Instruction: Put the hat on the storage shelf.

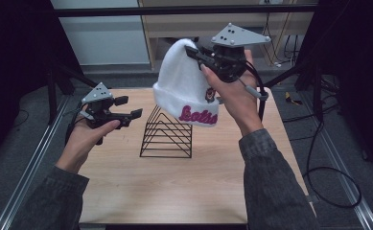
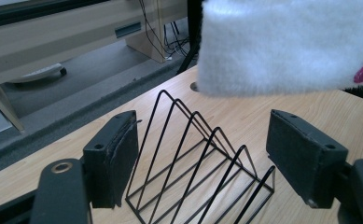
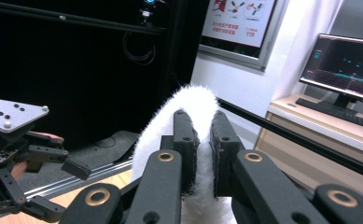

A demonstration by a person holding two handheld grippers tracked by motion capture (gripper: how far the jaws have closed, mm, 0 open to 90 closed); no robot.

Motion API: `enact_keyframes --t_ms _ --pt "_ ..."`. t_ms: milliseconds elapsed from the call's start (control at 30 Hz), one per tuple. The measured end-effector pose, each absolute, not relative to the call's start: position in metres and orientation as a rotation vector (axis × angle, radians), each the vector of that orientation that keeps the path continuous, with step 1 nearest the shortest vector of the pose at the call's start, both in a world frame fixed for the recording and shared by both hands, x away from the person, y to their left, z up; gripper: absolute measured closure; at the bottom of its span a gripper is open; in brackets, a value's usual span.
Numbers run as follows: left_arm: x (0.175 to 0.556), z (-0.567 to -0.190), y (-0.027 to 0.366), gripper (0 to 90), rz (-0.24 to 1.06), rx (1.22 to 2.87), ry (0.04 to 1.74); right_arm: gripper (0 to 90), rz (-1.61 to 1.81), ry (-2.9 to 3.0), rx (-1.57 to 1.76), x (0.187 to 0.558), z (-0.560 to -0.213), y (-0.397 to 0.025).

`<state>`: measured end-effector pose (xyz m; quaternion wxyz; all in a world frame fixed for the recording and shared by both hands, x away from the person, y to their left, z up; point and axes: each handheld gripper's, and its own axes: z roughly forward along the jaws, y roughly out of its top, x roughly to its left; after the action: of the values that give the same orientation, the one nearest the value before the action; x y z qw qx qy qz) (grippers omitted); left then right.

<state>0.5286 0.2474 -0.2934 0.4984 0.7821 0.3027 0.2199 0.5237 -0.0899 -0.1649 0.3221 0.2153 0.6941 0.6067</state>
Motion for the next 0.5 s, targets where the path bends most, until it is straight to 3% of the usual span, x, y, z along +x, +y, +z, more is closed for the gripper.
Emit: enact_keyframes --t_ms 500 --pt "0.531 -0.295 0.247 26.7 0.534 1.891 0.720 83.9 1.622 1.888 0.490 0.532 -0.167 -0.049"
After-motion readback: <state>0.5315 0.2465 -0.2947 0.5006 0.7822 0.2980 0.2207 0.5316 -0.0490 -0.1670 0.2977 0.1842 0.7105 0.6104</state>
